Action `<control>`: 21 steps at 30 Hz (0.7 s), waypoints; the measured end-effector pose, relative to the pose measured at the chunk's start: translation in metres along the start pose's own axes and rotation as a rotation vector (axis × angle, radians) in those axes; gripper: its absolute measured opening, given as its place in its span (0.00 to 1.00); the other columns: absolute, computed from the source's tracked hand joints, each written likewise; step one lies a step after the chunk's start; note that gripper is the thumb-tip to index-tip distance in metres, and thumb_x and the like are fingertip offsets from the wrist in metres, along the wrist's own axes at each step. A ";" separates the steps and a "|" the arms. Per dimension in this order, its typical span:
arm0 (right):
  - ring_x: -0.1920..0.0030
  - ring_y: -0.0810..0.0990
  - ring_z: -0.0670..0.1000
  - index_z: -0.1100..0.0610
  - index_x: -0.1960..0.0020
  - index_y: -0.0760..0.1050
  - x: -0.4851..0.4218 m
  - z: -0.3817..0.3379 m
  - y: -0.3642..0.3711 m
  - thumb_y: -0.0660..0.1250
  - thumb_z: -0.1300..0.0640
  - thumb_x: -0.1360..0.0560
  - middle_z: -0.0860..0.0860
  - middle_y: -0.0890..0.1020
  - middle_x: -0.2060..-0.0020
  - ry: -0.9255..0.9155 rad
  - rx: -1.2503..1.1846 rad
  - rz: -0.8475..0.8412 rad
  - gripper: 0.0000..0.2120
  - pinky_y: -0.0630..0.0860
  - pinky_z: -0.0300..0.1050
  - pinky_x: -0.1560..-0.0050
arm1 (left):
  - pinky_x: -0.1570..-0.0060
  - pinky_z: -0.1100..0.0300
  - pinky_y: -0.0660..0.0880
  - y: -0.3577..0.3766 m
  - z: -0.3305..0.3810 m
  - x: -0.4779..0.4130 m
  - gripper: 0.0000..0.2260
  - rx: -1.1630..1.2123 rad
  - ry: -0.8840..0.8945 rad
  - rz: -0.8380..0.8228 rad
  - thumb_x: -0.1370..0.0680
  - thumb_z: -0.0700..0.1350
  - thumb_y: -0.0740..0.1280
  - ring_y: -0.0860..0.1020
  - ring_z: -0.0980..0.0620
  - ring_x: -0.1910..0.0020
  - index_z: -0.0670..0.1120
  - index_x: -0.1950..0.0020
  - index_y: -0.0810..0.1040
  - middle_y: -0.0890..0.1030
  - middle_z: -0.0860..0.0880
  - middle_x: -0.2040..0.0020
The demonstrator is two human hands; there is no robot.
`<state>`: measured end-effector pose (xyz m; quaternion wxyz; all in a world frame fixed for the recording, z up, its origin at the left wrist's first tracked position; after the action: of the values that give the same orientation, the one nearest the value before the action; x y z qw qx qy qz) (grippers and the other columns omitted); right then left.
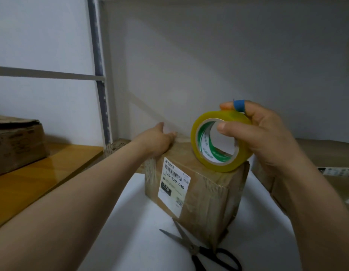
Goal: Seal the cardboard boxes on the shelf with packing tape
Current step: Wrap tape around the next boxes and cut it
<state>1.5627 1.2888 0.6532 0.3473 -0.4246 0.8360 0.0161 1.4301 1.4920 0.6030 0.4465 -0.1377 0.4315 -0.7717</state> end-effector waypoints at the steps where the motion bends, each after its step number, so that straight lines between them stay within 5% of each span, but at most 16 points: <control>1: 0.51 0.85 0.47 0.46 0.40 0.81 0.000 0.000 -0.001 0.75 0.46 0.36 0.46 0.86 0.51 -0.002 0.014 0.010 0.24 0.81 0.46 0.51 | 0.34 0.51 0.70 -0.007 0.000 0.002 0.24 -0.003 0.025 0.126 0.17 0.59 0.59 0.73 0.42 0.30 0.48 0.24 0.69 0.76 0.44 0.29; 2: 0.50 0.85 0.47 0.46 0.39 0.81 0.001 0.001 -0.002 0.75 0.46 0.35 0.46 0.86 0.50 -0.001 0.029 0.021 0.24 0.81 0.46 0.50 | 0.45 0.52 0.75 -0.013 0.003 0.007 0.20 -0.034 0.078 0.261 0.17 0.60 0.59 0.79 0.42 0.39 0.48 0.36 0.79 0.82 0.45 0.41; 4: 0.49 0.84 0.45 0.45 0.38 0.80 0.003 0.001 -0.005 0.74 0.45 0.35 0.45 0.85 0.49 -0.007 0.050 0.028 0.25 0.80 0.44 0.50 | 0.59 0.54 0.72 -0.015 0.018 0.025 0.22 -0.157 0.213 0.369 0.16 0.60 0.56 0.81 0.43 0.54 0.47 0.58 0.80 0.81 0.48 0.62; 5: 0.49 0.84 0.44 0.45 0.37 0.80 0.003 0.001 -0.007 0.73 0.44 0.34 0.45 0.85 0.48 -0.009 0.060 0.027 0.25 0.79 0.43 0.50 | 0.57 0.54 0.73 -0.009 0.024 0.032 0.25 -0.193 0.272 0.301 0.16 0.61 0.53 0.80 0.43 0.55 0.47 0.58 0.80 0.81 0.48 0.62; 7: 0.49 0.83 0.43 0.44 0.36 0.79 0.003 0.005 -0.008 0.73 0.43 0.34 0.44 0.84 0.48 0.006 0.070 0.012 0.26 0.77 0.40 0.52 | 0.37 0.49 0.71 0.011 0.031 0.039 0.28 -0.279 0.392 0.075 0.17 0.64 0.46 0.79 0.46 0.43 0.51 0.44 0.81 0.83 0.48 0.46; 9: 0.52 0.83 0.43 0.45 0.33 0.77 0.004 0.009 -0.004 0.74 0.42 0.34 0.43 0.83 0.50 0.036 0.022 -0.039 0.30 0.77 0.40 0.53 | 0.24 0.45 0.56 0.021 0.026 0.043 0.31 -0.347 0.477 -0.114 0.19 0.69 0.41 0.68 0.51 0.27 0.58 0.28 0.72 0.74 0.53 0.28; 11: 0.51 0.84 0.45 0.45 0.31 0.74 0.005 0.014 0.001 0.77 0.44 0.35 0.46 0.84 0.47 0.075 -0.123 -0.092 0.34 0.79 0.43 0.51 | 0.22 0.44 0.46 0.019 0.019 0.036 0.32 -0.279 0.514 -0.218 0.23 0.73 0.43 0.56 0.55 0.20 0.64 0.22 0.62 0.64 0.58 0.21; 13: 0.50 0.86 0.49 0.47 0.29 0.70 0.007 0.018 0.011 0.76 0.52 0.33 0.46 0.86 0.47 0.115 -0.311 -0.133 0.34 0.81 0.44 0.51 | 0.22 0.45 0.44 0.013 0.012 0.024 0.32 -0.216 0.473 -0.299 0.25 0.74 0.49 0.52 0.55 0.20 0.68 0.22 0.60 0.61 0.61 0.20; 15: 0.46 0.86 0.51 0.49 0.29 0.67 0.009 0.019 0.024 0.75 0.57 0.31 0.45 0.86 0.49 0.127 -0.378 -0.161 0.33 0.82 0.43 0.51 | 0.21 0.47 0.51 0.003 0.014 0.012 0.37 -0.209 0.381 -0.321 0.28 0.77 0.55 0.59 0.51 0.21 0.64 0.21 0.60 0.66 0.57 0.22; 19: 0.44 0.84 0.55 0.61 0.31 0.71 0.012 0.022 0.032 0.73 0.56 0.27 0.58 0.84 0.42 0.157 -0.422 -0.137 0.26 0.82 0.49 0.45 | 0.29 0.55 0.69 0.011 0.032 0.017 0.21 -0.072 0.338 -0.398 0.17 0.49 0.66 0.74 0.54 0.32 0.54 0.24 0.67 0.75 0.53 0.30; 21: 0.46 0.84 0.56 0.65 0.33 0.72 0.014 0.020 0.031 0.72 0.55 0.27 0.62 0.83 0.42 0.192 -0.423 -0.149 0.26 0.81 0.49 0.45 | 0.30 0.55 0.70 0.021 0.028 0.024 0.18 0.049 0.324 -0.412 0.19 0.46 0.65 0.76 0.55 0.35 0.59 0.30 0.69 0.77 0.54 0.32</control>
<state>1.5456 1.3052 0.6211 0.1700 -0.5479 0.8095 0.1250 1.4453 1.4527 0.5994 0.2082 -0.0866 0.4413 -0.8685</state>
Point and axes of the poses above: each hand's wrist, its own x-axis away from the middle knuckle, its own y-axis out of the palm, z = x × y, the point moved 7 cm from there along -x, towards the middle knuckle
